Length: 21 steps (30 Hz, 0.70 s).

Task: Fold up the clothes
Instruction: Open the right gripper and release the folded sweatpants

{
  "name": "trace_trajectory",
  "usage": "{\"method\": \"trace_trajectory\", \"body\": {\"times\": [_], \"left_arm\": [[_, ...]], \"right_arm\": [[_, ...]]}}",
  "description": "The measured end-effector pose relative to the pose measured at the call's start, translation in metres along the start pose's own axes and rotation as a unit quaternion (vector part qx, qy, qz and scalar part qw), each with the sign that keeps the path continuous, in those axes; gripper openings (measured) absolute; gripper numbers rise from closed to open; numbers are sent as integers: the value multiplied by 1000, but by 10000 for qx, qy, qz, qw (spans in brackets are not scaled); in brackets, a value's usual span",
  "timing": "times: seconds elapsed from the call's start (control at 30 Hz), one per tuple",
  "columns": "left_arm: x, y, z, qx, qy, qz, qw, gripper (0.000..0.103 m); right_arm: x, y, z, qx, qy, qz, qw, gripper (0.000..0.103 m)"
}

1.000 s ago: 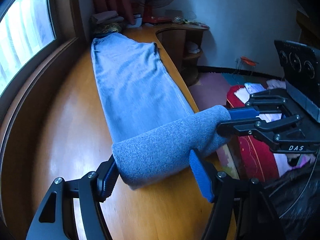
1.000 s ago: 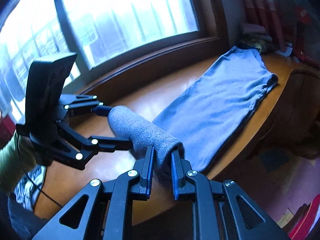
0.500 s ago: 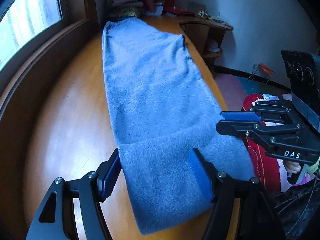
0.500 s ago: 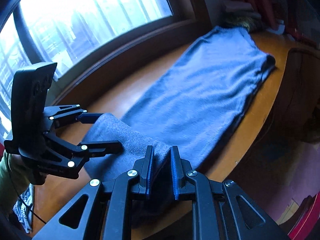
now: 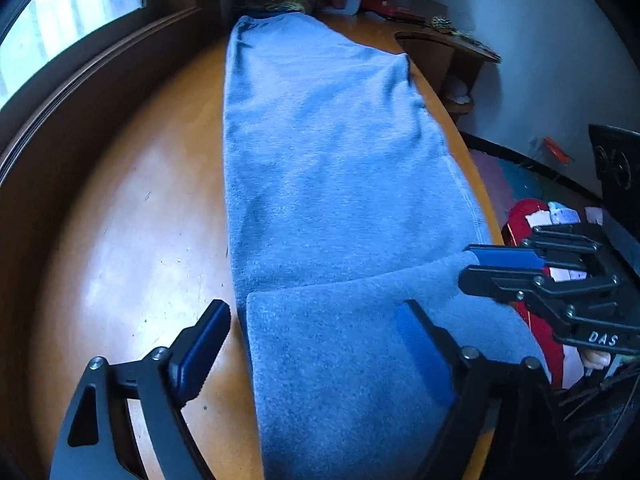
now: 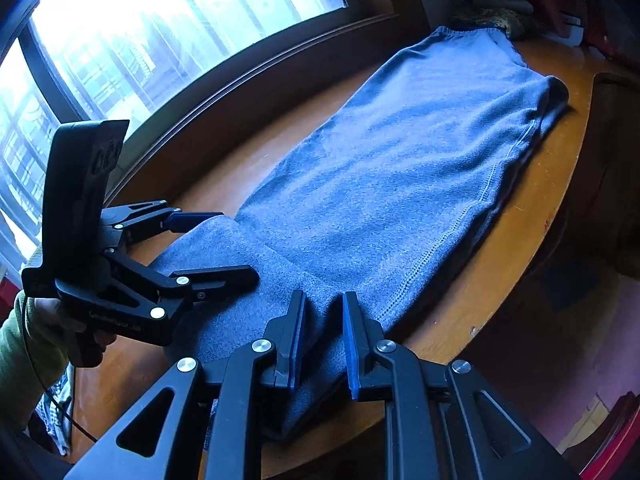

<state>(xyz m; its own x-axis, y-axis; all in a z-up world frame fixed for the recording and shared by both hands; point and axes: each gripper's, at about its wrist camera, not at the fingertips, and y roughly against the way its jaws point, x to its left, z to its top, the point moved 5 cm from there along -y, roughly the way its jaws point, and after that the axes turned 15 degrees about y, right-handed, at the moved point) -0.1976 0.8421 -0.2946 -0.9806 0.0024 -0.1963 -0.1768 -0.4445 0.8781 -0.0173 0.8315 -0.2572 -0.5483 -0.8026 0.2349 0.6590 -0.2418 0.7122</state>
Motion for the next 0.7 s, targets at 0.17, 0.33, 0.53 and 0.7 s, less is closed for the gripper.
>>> {"method": "trace_trajectory", "body": {"times": [0.17,0.33,0.53,0.7], "left_arm": [[11,0,-2,88,617,-164,9979,88],[19,49,-11,-203,1605,-468,9857,86],[7,88,-52,-322,2181,-476,9742,87],[-6,100,-93,-241,2541,-661,9646,87]], "right_arm": [[-2,5,2,-45,-136,-16,9999,20],[13,39,14,-347,109,-462,9983,35],[29,47,1,26,-550,-193,9983,41],[40,71,-19,-163,-1172,-39,9930,54]]}}
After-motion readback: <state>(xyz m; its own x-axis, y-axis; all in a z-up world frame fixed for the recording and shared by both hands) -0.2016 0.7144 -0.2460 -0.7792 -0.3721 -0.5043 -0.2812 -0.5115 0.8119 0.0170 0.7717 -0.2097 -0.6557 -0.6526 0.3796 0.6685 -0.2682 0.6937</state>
